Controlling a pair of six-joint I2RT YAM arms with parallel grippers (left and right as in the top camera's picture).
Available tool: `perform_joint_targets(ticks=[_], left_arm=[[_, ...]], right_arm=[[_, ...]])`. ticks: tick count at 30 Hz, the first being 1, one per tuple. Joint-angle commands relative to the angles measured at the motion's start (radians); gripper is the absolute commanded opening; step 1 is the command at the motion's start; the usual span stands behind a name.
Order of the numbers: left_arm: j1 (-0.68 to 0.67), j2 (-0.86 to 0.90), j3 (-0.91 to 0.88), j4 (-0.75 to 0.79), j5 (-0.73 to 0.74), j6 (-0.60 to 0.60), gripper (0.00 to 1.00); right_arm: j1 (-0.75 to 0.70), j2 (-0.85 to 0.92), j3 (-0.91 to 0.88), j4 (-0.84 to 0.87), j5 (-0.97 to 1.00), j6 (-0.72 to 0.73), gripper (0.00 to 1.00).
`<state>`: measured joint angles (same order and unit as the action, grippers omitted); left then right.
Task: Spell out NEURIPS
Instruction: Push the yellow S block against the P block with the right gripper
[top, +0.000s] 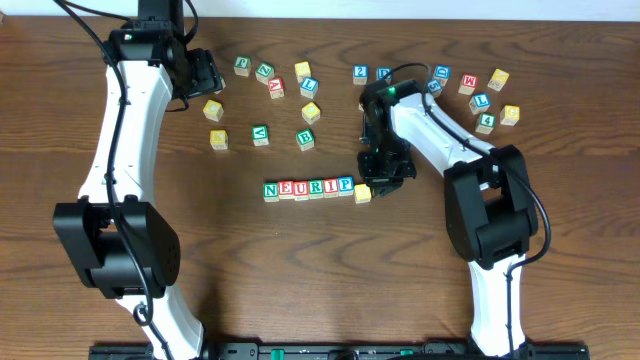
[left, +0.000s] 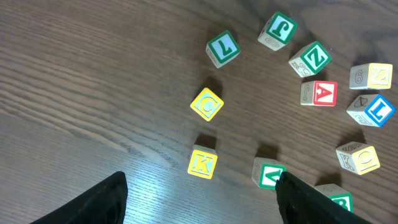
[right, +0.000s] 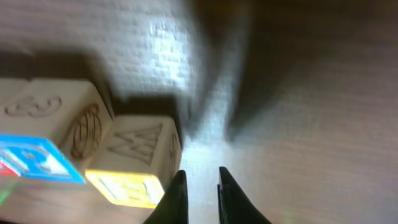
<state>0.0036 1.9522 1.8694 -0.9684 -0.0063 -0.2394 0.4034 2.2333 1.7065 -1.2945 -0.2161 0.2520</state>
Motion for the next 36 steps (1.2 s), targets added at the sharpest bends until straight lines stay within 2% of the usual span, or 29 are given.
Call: perform_joint_targets(ticks=[1, 8, 13, 18, 22, 25, 28, 36], left_arm=[[-0.003, -0.003, -0.016, -0.003, -0.006, -0.006, 0.75], [-0.003, -0.003, -0.016, -0.003, -0.006, -0.006, 0.75], [-0.003, -0.003, -0.016, -0.008, -0.006, -0.006, 0.75], [-0.003, -0.003, -0.016, -0.014, -0.006, -0.005, 0.75], [-0.003, -0.003, -0.016, -0.014, -0.006, -0.005, 0.75], [-0.003, -0.003, -0.016, -0.014, -0.006, -0.005, 0.76], [-0.003, -0.003, -0.016, -0.013, -0.006, -0.005, 0.76], [-0.003, -0.003, -0.016, -0.013, -0.006, -0.006, 0.75]], right_arm=[[-0.005, -0.061, 0.035, -0.026, 0.006, 0.001, 0.11], [0.032, -0.092, 0.03, -0.12, 0.025, -0.014, 0.12], [0.061, -0.092, -0.006, -0.125, 0.053, -0.013, 0.11], [0.099, -0.097, -0.014, -0.128, 0.112, 0.042, 0.01], [0.142, -0.183, -0.016, -0.092, 0.219, 0.082, 0.02], [0.154, -0.244, -0.037, -0.06, 0.251, 0.084, 0.08], [0.15, -0.295, -0.144, 0.029, 0.23, 0.084, 0.12], [0.134, -0.297, -0.279, 0.16, 0.156, 0.076, 0.12]])
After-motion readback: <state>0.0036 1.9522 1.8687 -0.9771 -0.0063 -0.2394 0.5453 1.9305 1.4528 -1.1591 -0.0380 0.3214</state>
